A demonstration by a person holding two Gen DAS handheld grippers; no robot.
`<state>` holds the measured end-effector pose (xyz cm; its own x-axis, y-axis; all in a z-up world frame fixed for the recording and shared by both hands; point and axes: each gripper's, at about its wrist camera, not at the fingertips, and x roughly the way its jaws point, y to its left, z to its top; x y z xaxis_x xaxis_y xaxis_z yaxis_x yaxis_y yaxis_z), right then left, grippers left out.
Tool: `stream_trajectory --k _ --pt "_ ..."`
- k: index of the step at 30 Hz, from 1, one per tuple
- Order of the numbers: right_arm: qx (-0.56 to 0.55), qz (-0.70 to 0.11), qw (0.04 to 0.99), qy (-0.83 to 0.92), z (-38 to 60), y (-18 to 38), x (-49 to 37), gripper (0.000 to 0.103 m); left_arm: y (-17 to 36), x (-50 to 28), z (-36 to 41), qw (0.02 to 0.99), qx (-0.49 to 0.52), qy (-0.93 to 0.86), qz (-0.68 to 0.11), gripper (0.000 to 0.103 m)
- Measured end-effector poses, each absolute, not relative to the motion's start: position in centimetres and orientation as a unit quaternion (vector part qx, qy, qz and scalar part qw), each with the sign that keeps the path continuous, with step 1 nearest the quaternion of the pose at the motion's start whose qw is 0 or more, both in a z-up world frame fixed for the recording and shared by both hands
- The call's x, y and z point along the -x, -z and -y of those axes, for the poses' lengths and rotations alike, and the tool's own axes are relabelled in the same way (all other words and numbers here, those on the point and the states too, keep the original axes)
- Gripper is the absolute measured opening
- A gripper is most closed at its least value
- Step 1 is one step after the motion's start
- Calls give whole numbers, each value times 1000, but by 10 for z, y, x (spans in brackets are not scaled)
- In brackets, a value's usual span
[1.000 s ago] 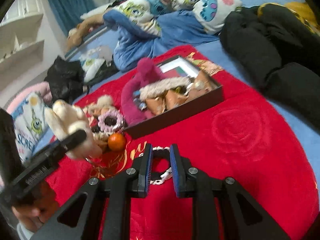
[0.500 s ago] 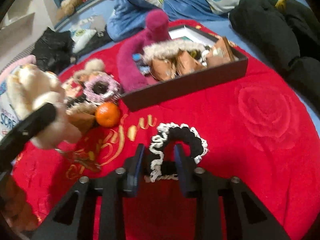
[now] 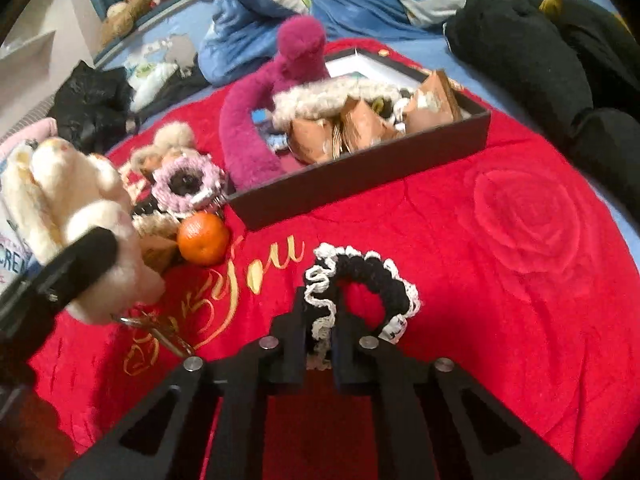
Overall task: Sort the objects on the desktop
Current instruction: 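Carry the white keychain and black lace hair tie toward the black box with both grippers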
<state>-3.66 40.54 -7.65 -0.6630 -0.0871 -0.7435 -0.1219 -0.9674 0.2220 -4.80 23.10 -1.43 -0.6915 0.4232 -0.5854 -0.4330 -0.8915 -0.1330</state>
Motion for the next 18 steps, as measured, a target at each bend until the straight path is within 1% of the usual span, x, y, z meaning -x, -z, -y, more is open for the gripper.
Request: stream_trajectory --k 3,18 --pt "400 -147 6 -905 -413 71 31 8 14 47 -233 233 316 -920 -11 56" --pt "340 -193 -1 -920 -436 48 14 10 13 40 -249 251 312 -916 -10 56"
